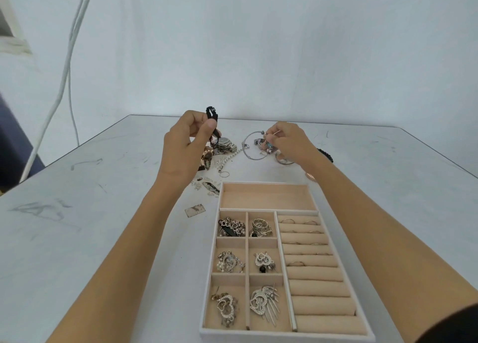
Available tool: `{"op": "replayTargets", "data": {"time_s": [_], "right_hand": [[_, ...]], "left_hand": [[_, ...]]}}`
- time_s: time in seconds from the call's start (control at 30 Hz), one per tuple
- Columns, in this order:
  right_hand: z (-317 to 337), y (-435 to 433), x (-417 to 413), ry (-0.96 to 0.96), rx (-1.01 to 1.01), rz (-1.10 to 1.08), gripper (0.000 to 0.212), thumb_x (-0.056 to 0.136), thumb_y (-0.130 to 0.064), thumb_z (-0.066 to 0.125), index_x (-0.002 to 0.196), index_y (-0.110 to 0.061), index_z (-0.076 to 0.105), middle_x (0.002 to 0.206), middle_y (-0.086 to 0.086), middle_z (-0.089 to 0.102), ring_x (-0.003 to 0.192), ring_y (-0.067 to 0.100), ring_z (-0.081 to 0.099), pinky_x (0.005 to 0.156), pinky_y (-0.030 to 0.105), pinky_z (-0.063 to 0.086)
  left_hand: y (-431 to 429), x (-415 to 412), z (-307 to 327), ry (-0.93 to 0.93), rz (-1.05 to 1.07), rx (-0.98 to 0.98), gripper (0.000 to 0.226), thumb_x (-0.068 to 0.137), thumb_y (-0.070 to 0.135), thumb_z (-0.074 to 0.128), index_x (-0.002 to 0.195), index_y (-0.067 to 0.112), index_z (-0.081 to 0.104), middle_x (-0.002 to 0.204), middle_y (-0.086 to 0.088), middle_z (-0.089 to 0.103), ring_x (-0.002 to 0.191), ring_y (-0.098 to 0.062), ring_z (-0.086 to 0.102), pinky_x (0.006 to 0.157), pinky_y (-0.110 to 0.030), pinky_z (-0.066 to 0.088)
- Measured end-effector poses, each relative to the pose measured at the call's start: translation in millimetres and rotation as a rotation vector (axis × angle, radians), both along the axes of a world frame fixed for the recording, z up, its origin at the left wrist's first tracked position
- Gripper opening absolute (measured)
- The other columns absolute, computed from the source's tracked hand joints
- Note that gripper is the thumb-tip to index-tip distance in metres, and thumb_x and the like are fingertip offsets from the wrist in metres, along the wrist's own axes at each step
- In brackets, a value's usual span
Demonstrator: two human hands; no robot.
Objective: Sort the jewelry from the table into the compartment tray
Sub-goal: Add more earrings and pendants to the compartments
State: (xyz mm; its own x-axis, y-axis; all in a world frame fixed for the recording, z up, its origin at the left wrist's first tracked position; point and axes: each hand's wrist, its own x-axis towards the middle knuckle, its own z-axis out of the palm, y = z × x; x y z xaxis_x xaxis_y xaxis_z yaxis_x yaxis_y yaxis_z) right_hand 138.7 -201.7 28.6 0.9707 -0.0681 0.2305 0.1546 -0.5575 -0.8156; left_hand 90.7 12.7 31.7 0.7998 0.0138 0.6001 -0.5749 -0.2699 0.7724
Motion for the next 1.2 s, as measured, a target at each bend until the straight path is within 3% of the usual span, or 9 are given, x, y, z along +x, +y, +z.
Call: {"op": "replayTargets", "data": {"time_s": [0.1, 0.23, 0.37, 0.57, 0.67, 0.83, 0.97, 1.2], "right_hand": [[6, -1, -10, 0.011, 0.232, 0.03, 0.004, 0.094, -0.015, 0.056, 0.093, -0.011, 0.057, 0.081, 0.006, 0.068, 0.064, 0.018, 0.058, 0.056, 0.032, 0.054], [13, -5, -29, -0.036, 0.393, 0.057, 0.011, 0.095, -0.014, 0.056, 0.1, -0.004, 0.059, 0.076, 0.009, 0.067, 0.056, 0.02, 0.056, 0.049, 0.03, 0.055], [16, -9, -49, -0.039, 0.427, 0.078, 0.015, 0.093, -0.013, 0.058, 0.102, -0.001, 0.061, 0.077, 0.01, 0.066, 0.055, 0.021, 0.055, 0.052, 0.03, 0.057], [13, -17, -84, -0.013, 0.416, 0.084, 0.016, 0.093, -0.01, 0.058, 0.102, 0.002, 0.063, 0.077, 0.013, 0.066, 0.053, 0.02, 0.055, 0.051, 0.026, 0.055], [8, -22, -98, -0.011, 0.358, 0.061, 0.009, 0.093, -0.01, 0.058, 0.094, -0.004, 0.065, 0.078, 0.013, 0.067, 0.048, 0.014, 0.054, 0.049, 0.024, 0.052], [0, -26, -112, 0.008, 0.246, 0.01, 0.008, 0.092, -0.009, 0.058, 0.092, -0.008, 0.066, 0.075, 0.012, 0.068, 0.042, 0.011, 0.05, 0.043, 0.02, 0.043], [-8, -22, -116, 0.001, 0.074, -0.004, 0.009, 0.092, -0.01, 0.058, 0.094, -0.005, 0.066, 0.072, 0.008, 0.067, 0.036, 0.005, 0.047, 0.043, 0.017, 0.04], [-14, -18, -113, -0.042, -0.264, -0.028, 0.009, 0.087, -0.018, 0.059, 0.084, -0.017, 0.067, 0.07, -0.001, 0.066, 0.066, 0.016, 0.061, 0.074, 0.039, 0.055]], "left_hand": [[2, -9, -1, 0.021, -0.003, -0.052, 0.014, 0.098, 0.024, 0.051, 0.096, 0.011, 0.057, 0.08, 0.008, 0.066, 0.079, -0.003, 0.057, 0.06, -0.009, 0.043], [6, -23, -7, 0.044, -0.018, -0.054, 0.013, 0.097, 0.026, 0.052, 0.093, 0.015, 0.057, 0.083, 0.007, 0.067, 0.082, -0.006, 0.058, 0.063, -0.012, 0.045], [7, -37, -13, 0.052, -0.033, -0.057, 0.016, 0.097, 0.025, 0.052, 0.093, 0.011, 0.059, 0.089, -0.001, 0.07, 0.086, -0.011, 0.059, 0.067, -0.014, 0.045], [4, -62, -20, 0.07, -0.049, -0.068, 0.013, 0.096, 0.025, 0.052, 0.085, 0.021, 0.059, 0.079, 0.017, 0.067, 0.078, -0.001, 0.057, 0.065, -0.013, 0.042], [5, -71, -25, 0.081, -0.053, -0.068, 0.013, 0.096, 0.025, 0.053, 0.088, 0.017, 0.059, 0.081, 0.015, 0.067, 0.077, 0.001, 0.055, 0.065, -0.013, 0.041], [8, -78, -33, 0.066, -0.032, -0.049, 0.018, 0.096, 0.026, 0.052, 0.094, 0.01, 0.06, 0.097, -0.013, 0.067, 0.079, -0.005, 0.051, 0.062, -0.016, 0.038], [10, -80, -35, 0.07, -0.014, -0.031, 0.019, 0.096, 0.024, 0.053, 0.096, 0.006, 0.06, 0.096, -0.013, 0.066, 0.076, 0.0, 0.053, 0.063, -0.01, 0.039], [11, -77, -39, 0.079, -0.015, -0.001, 0.018, 0.096, 0.029, 0.052, 0.095, 0.012, 0.059, 0.097, -0.009, 0.067, 0.088, -0.023, 0.059, 0.065, -0.012, 0.042]]}}
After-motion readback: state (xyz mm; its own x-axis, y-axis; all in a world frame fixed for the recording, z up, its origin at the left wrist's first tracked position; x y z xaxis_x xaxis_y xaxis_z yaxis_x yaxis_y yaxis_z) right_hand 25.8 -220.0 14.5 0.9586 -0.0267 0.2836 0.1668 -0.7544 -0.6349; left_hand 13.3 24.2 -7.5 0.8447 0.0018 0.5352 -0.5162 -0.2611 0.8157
